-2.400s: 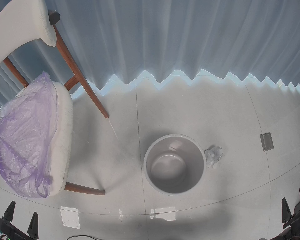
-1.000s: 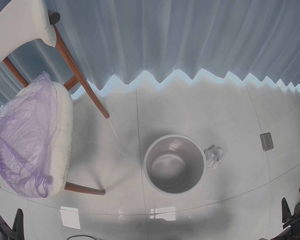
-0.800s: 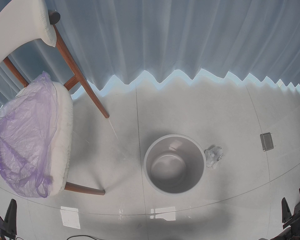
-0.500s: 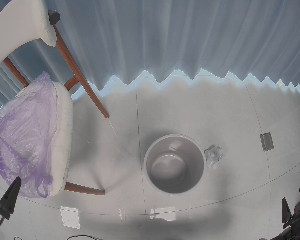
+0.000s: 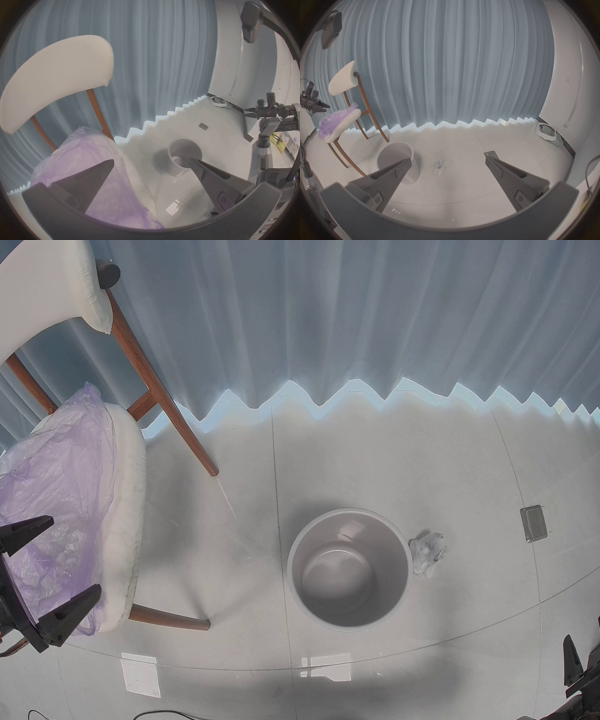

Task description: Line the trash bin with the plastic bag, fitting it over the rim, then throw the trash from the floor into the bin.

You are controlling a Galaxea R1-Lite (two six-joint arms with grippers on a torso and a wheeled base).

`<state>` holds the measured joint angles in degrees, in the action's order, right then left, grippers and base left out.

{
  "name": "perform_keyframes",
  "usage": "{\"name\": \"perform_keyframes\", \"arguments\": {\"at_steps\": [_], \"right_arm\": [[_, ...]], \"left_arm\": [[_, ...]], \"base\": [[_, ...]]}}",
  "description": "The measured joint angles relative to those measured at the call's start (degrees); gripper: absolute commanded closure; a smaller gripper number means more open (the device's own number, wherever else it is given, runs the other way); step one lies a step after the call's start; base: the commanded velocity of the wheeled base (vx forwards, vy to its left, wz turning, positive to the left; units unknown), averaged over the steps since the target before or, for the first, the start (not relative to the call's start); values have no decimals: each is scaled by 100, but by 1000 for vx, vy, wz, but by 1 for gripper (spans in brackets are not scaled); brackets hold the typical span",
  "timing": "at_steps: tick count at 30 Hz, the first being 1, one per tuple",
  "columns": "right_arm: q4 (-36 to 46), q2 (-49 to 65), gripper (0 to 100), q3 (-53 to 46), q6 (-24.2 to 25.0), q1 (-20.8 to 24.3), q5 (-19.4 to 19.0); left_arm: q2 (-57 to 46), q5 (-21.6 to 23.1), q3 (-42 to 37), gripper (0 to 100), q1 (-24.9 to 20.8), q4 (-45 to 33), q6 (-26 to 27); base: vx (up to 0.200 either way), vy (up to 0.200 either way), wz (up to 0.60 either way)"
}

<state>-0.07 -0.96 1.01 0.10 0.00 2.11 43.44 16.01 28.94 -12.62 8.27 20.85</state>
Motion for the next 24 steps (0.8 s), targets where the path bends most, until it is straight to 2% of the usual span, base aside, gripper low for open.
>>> {"name": "perform_keyframes", "arguments": {"at_steps": [3, 6, 17, 20, 24], "right_arm": [[0, 0, 0, 0, -2, 0, 0], [0, 0, 0, 0, 0, 0, 0], [0, 0, 0, 0, 0, 0, 0], [0, 0, 0, 0, 0, 0, 0], [0, 0, 0, 0, 0, 0, 0]], "left_arm": [[218, -132, 116, 0, -352, 7, 129], [395, -574, 179, 0, -557, -9, 329], [1103, -2872, 276, 0, -850, -26, 901], [1335, -3418, 293, 0, -946, 11, 1206], [1676, -3654, 346, 0, -1025, 240, 1441]], "base": [[0, 0, 0], [0, 0, 0], [0, 0, 0], [0, 0, 0], [0, 0, 0]]}}
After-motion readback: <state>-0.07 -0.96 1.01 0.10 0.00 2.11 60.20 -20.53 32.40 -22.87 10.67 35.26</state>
